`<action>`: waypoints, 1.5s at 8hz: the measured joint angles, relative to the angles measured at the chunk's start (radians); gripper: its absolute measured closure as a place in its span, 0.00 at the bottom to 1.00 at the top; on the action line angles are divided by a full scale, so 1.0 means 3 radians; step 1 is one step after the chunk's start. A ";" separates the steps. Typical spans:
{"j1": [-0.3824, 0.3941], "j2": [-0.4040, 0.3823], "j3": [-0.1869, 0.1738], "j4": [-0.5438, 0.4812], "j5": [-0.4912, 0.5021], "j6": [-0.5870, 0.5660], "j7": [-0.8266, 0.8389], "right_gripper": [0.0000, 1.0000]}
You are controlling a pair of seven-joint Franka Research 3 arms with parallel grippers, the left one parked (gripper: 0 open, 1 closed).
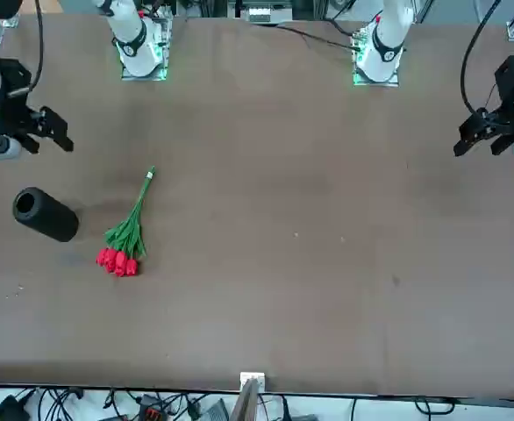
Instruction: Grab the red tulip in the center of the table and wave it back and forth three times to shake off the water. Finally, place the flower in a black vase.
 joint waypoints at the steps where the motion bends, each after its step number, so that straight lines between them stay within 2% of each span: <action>1: 0.0001 -0.0012 -0.0006 -0.0005 0.0000 -0.0038 0.0000 0.00; 5: -0.0031 0.0050 -0.0074 -0.0008 0.0000 -0.0132 0.0000 0.00; 9: -0.0033 0.0284 -0.0073 -0.0019 0.0000 -0.0398 0.0011 0.00; 11: -0.0034 0.0515 -0.0073 -0.0057 0.0079 -0.0629 0.0203 0.00; 12: -0.0037 0.0736 -0.0074 -0.0089 0.0203 -0.0638 0.0304 0.00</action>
